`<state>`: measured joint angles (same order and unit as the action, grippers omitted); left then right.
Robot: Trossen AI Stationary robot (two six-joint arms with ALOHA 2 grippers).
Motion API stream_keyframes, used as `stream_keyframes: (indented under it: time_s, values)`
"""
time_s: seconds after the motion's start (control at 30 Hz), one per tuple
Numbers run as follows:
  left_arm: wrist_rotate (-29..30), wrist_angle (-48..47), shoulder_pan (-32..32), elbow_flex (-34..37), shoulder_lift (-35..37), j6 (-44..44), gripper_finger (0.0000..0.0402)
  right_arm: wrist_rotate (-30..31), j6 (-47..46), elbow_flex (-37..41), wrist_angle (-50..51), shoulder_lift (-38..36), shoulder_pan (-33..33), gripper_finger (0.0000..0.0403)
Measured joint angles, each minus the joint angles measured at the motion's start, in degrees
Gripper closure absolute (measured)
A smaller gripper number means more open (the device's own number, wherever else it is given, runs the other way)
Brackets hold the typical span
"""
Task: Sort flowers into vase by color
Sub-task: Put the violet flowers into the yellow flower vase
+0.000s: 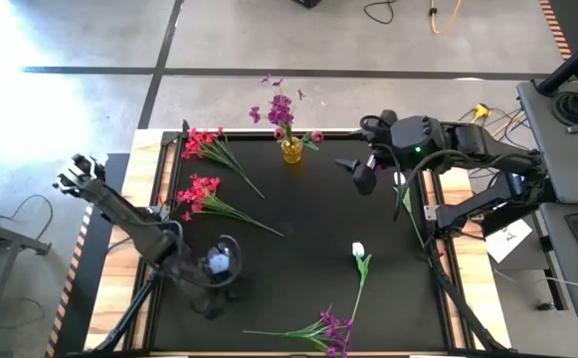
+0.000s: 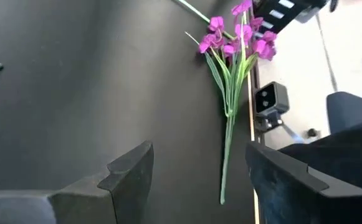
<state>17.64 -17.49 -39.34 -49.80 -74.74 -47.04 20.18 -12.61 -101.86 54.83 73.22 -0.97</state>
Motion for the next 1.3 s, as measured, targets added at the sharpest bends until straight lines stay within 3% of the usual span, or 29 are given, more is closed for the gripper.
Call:
stream_keyframes:
  time_s: [0.17, 0.4, 0.7, 0.93, 1.13, 1.3]
  values:
    - [-0.16, 0.21, 2.25, -6.26, -8.15, 2.72, 0.0164, -3.67, 3.45, 0.6, -3.3, -0.26, 1.72, 0.0042]
    - [-2.21, 0.68, 4.68, -12.94, -18.53, 3.51, 0.0164, -3.75, 5.5, 2.22, -3.17, 0.01, 9.9, 0.0042]
    - [-8.06, 0.84, 4.97, -24.84, -33.25, 11.36, 0.0164, 3.93, -3.04, 5.12, 3.67, -0.04, 21.72, 0.0042]
    - [-10.95, 1.13, 4.91, -34.69, -43.7, 13.3, 0.0166, 6.8, -8.83, 5.7, 9.22, -0.04, 25.53, 0.0042]
    - [-14.22, 1.98, 4.95, -39.81, -50.93, 15.44, 0.0191, 7.01, -8.7, 5.7, 11.87, -0.98, 26.12, 0.0042]
    - [-15.19, 1.62, 4.86, -43.78, -55.3, 16.0, 0.0246, 7.95, -8.6, 5.7, 12.58, -2.57, 26.12, 0.0042]
